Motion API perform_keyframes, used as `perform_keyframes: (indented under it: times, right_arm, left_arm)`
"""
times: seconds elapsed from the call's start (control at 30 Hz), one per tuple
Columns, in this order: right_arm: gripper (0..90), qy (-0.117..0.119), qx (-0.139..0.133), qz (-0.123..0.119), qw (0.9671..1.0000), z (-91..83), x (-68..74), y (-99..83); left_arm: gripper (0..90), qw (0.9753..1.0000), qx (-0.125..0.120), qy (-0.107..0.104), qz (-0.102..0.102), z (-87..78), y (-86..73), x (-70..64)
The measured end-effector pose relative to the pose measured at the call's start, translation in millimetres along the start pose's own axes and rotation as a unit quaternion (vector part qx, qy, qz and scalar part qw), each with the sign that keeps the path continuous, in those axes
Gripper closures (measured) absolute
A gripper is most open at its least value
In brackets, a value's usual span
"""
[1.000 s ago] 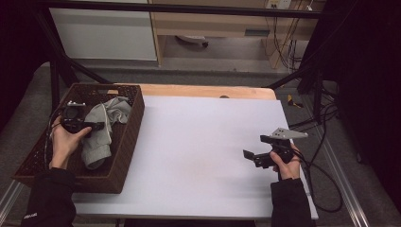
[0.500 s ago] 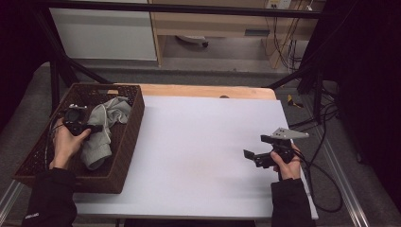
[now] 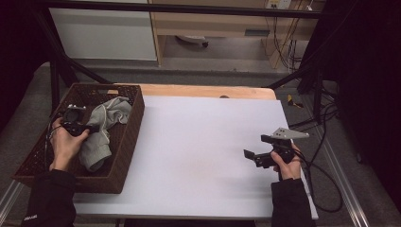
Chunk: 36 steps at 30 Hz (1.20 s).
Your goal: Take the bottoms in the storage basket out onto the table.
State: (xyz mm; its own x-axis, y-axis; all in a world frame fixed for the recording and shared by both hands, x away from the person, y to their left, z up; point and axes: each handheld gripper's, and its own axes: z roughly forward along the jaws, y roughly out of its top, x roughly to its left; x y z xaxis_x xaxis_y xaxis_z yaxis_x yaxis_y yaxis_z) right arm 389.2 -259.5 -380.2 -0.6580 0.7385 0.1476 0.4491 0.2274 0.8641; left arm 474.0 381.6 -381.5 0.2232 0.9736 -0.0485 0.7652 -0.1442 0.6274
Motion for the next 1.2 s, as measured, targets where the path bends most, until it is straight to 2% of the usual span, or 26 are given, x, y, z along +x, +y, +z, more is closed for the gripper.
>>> perform_keyframes:
  times: [0.37,0.83,1.2]
  right_arm:
    - [0.4,-0.001,0.0,0.001,1.0,-0.5,0.0,0.2]
    - [0.4,-0.001,0.0,0.0,1.0,-0.2,-0.1,0.0]
    - [0.4,-0.002,0.0,0.002,1.0,-0.8,-0.1,0.2]
  left_arm:
    - [68.9,0.9996,-0.02,-0.021,-0.004,-17.9,0.8,-1.5]
    - [69.2,0.9978,-0.046,-0.047,0.003,-43.5,3.7,-8.2]
    - [69.5,0.9964,-0.054,-0.065,0.01,-62.8,4.8,-12.5]
